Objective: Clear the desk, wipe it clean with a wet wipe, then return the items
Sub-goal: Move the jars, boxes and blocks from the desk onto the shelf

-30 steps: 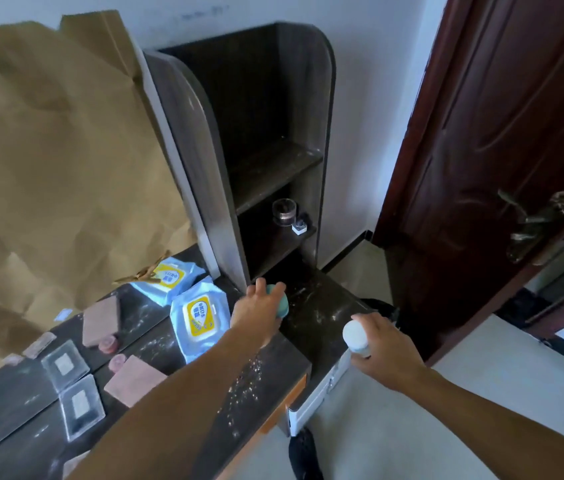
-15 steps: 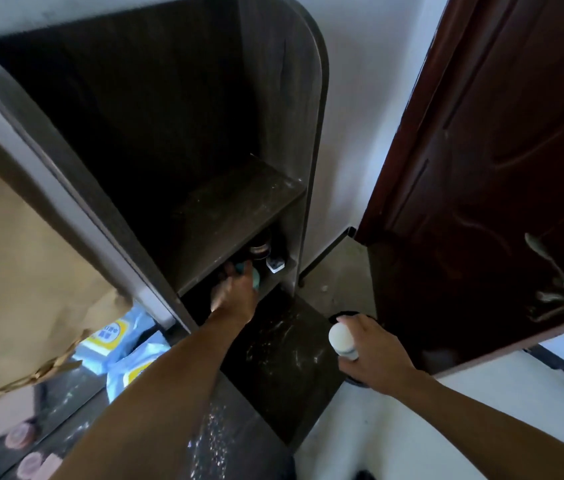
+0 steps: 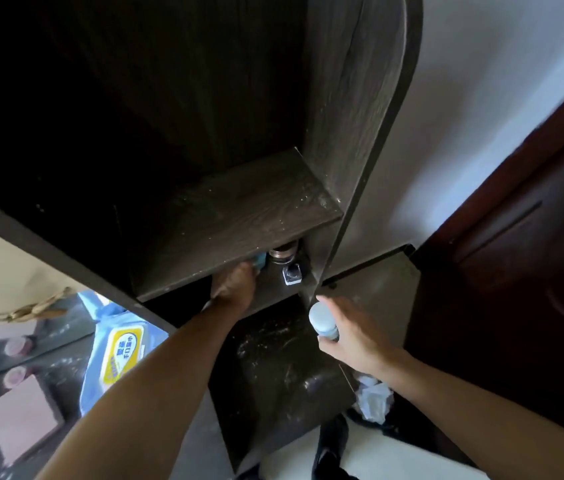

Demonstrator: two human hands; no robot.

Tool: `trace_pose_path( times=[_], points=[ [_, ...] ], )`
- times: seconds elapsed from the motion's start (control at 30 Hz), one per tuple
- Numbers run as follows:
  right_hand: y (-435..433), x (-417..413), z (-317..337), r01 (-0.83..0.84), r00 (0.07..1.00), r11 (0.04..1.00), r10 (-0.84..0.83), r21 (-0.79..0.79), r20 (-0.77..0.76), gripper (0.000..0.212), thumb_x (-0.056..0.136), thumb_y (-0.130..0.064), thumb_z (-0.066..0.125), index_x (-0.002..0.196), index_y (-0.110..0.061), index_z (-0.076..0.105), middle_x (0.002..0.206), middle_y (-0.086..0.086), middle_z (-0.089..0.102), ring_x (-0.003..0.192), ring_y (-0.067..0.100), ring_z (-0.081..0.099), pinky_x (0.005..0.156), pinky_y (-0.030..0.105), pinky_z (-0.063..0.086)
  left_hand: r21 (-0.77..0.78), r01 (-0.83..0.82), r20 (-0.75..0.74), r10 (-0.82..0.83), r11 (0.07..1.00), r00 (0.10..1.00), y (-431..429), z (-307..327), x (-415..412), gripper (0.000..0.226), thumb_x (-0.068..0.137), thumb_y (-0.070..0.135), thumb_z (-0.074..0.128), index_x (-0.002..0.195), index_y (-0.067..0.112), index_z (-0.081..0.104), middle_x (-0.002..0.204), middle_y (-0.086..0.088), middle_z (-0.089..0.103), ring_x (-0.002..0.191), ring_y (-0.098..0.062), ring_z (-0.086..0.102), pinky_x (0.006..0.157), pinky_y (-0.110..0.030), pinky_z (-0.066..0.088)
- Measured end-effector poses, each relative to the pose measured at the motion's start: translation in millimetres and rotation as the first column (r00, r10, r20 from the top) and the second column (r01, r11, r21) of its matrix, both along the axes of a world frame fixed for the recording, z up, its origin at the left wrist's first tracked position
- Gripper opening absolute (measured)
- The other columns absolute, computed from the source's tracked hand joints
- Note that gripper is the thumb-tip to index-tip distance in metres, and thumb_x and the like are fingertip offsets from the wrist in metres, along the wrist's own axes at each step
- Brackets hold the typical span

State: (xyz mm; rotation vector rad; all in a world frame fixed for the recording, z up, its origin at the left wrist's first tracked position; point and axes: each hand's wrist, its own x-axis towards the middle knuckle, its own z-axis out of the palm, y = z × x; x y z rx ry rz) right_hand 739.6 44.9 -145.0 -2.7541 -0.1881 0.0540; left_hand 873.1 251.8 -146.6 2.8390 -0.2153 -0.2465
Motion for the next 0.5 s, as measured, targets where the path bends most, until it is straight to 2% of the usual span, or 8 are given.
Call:
trace_pose_path(
  times=[0.1,0.2,0.27,0.37,0.5],
  points=[
    [-9,18,-1,-0.083,0.997,0.996,0.083,-0.039,-0.012,0.067,0.067,-0.035,0.07,0.13,-0.017,0.053,0.113,0.001,0.064,0.102,0.026,0.06,0.079,0.041,0.053,-0.064,-0.043,0.043,0.045,0.997,0.998,1,-2,-10,0.043,0.092,0.021,0.054,0.133,0.009,0.048,0.123,-0.023,0.058,0.112,-0.04,0.054,0.093,-0.042,0.044],
    [-2,33,5,-0.211,0.976,0.975,0.214,-0.071,0.031,0.067,0.065,-0.04,0.072,0.126,-0.021,0.053,0.111,-0.004,0.065,0.104,0.023,0.056,0.071,0.035,0.055,-0.073,-0.148,0.068,0.153,0.986,0.986,7,-2,-36,0.059,0.088,0.015,0.056,0.142,0.016,0.033,0.138,-0.021,0.038,0.122,-0.039,0.042,0.093,-0.05,0.047],
    [10,45,10,-0.311,0.95,0.949,0.313,-0.059,0.025,0.066,0.068,-0.04,0.069,0.127,-0.021,0.049,0.115,-0.002,0.063,0.108,0.023,0.051,0.076,0.034,0.053,-0.029,-0.176,0.099,0.178,0.984,0.979,14,-3,-58,0.059,0.085,0.012,0.056,0.141,0.015,0.036,0.137,-0.017,0.039,0.118,-0.036,0.044,0.09,-0.048,0.049],
    [33,68,12,-0.393,0.92,0.919,0.393,-0.033,0.007,0.066,0.072,-0.034,0.069,0.132,-0.016,0.044,0.118,0.005,0.058,0.114,0.027,0.046,0.08,0.04,0.052,0.073,-0.185,0.072,0.18,0.98,0.981,26,-4,-89,0.056,0.083,0.016,0.053,0.137,0.014,0.04,0.127,-0.014,0.046,0.112,-0.033,0.047,0.094,-0.041,0.043],
    [63,95,10,-0.449,0.894,0.888,0.446,-0.099,-0.044,0.069,0.081,-0.027,0.066,0.141,-0.016,0.033,0.129,0.01,0.048,0.12,0.029,0.044,0.088,0.041,0.049,0.103,-0.228,0.057,0.224,0.968,0.973,37,-5,-121,0.039,0.087,0.022,0.049,0.126,0.015,0.052,0.122,-0.009,0.051,0.111,-0.029,0.047,0.092,-0.038,0.04]
  ],
)
